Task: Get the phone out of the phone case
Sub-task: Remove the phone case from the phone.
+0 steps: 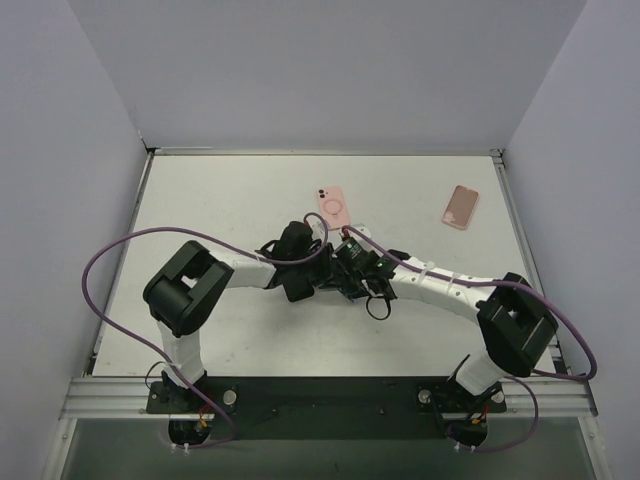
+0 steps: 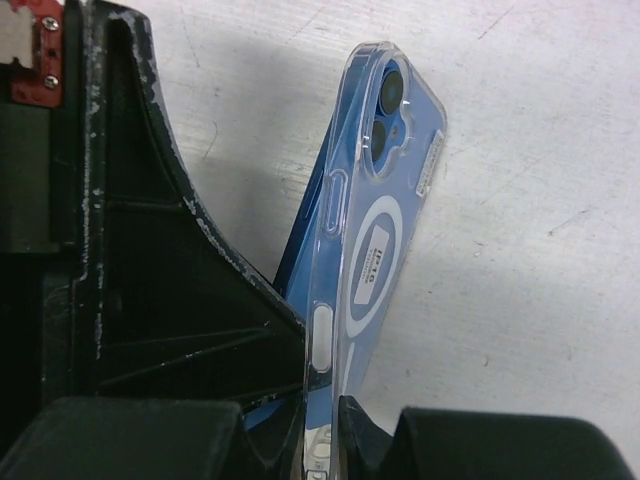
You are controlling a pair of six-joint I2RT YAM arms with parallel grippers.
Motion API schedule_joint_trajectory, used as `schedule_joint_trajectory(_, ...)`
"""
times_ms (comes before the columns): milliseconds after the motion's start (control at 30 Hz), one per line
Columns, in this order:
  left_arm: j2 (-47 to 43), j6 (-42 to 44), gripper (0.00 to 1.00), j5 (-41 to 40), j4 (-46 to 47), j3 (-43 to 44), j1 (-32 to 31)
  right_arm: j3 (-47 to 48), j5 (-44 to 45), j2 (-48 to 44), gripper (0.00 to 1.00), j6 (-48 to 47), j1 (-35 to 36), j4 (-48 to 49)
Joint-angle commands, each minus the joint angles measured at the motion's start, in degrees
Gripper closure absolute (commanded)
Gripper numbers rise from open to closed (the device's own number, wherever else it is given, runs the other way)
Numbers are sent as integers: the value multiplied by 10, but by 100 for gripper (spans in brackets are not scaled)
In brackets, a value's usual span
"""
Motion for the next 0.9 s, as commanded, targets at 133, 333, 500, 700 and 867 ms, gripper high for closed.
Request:
schedule_joint_trajectory(133, 0, 58, 100, -87, -127, 44, -14, -37, -84, 10, 100, 34, -16, 55)
schedule_joint_trajectory(333, -44, 101, 100, -93, -242, 82, -14, -37, -42, -16, 100, 42, -46, -16)
schedule_joint_trajectory(500, -93, 126, 100, -96, -305, 84, -11, -29, -5, -58, 100, 23, -56, -72)
schedule_joint_trajectory(700, -134, 133, 100, -46, -309, 77, 3, -18, -6, -96, 100, -9, -60, -119)
schedule_joint_trajectory(867, -165, 145, 100, -15, -330, 89, 11, -17, -34, -109, 100, -8, -93, -108)
